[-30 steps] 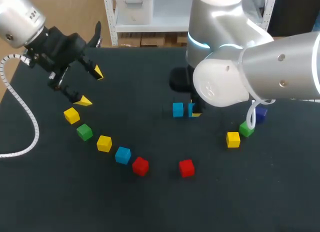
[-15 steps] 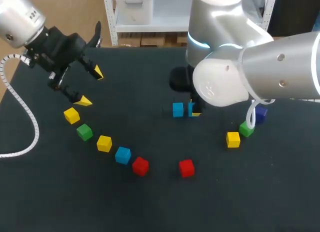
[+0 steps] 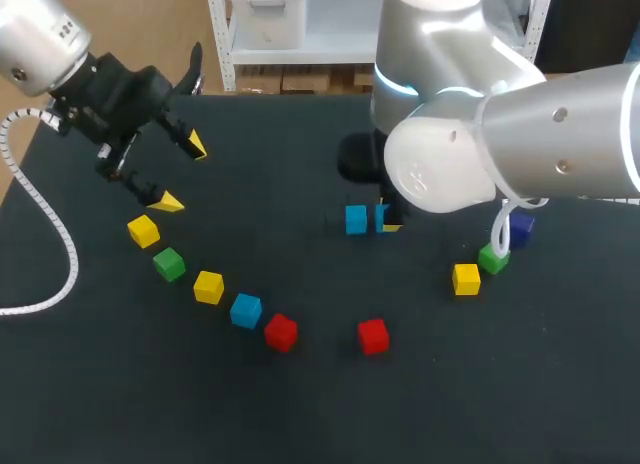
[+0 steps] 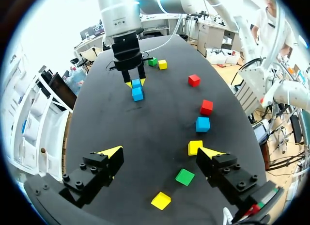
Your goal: Place the blue cubes, place green cubes on the blue cubes, place the yellow cubes on the green cubes, then place the red cubes on the yellow cubes, and place purple cube on the red cubes.
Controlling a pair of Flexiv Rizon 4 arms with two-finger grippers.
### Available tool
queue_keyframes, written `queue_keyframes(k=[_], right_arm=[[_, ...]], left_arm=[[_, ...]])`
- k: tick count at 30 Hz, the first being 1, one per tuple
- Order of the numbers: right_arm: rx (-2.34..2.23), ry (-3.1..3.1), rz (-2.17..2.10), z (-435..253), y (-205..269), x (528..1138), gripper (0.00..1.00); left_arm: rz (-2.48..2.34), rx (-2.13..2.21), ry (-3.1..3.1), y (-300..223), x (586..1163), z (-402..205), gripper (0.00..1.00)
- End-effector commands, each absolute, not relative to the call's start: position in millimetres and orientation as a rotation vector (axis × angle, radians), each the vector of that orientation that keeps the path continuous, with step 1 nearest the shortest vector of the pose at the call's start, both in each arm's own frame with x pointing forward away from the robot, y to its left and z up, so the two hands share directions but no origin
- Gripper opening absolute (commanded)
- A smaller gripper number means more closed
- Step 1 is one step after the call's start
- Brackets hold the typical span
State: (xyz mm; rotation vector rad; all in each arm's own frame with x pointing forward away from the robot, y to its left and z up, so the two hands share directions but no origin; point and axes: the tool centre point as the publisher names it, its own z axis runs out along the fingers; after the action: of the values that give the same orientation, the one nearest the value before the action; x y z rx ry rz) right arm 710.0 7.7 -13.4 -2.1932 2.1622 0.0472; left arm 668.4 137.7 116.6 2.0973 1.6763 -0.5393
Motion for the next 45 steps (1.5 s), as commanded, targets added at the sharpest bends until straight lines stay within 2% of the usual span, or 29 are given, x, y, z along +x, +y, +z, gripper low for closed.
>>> queue_keyframes(k=[1,4,9,18,20,24,26,45], right_arm=[[-2.197,2.163,0.050,-14.5,8.1,711.2,0.22],[-2.199,2.164,0.050,-15.3,7.9,710.9,0.33],[-2.199,2.166,0.049,-15.3,7.1,711.2,0.44],[-2.195,2.169,0.045,-14.3,5.5,712.4,0.50],[-2.193,2.169,0.042,-13.3,4.5,713.1,0.55],[-2.191,2.168,0.040,-8.7,1.8,713.8,0.78],[-2.187,2.168,0.043,-3.3,-0.9,713.7,1.00],[-1.999,2.158,0.247,55.2,-53.2,692.4,1.00]], left_arm=[[-0.538,2.097,1.672,138.6,667.9,116.3,1.00],[-0.538,2.097,1.672,138.6,667.9,116.3,1.00],[-0.538,2.097,1.672,138.6,667.9,116.3,1.00],[-0.538,2.097,1.672,138.6,667.9,116.3,1.00],[-0.538,2.097,1.672,138.6,667.9,116.3,1.00],[-0.538,2.097,1.672,138.6,667.9,116.3,1.00],[-0.538,2.097,1.672,138.6,667.9,116.3,1.00],[-0.538,2.097,1.672,138.6,667.9,116.3,1.00]])
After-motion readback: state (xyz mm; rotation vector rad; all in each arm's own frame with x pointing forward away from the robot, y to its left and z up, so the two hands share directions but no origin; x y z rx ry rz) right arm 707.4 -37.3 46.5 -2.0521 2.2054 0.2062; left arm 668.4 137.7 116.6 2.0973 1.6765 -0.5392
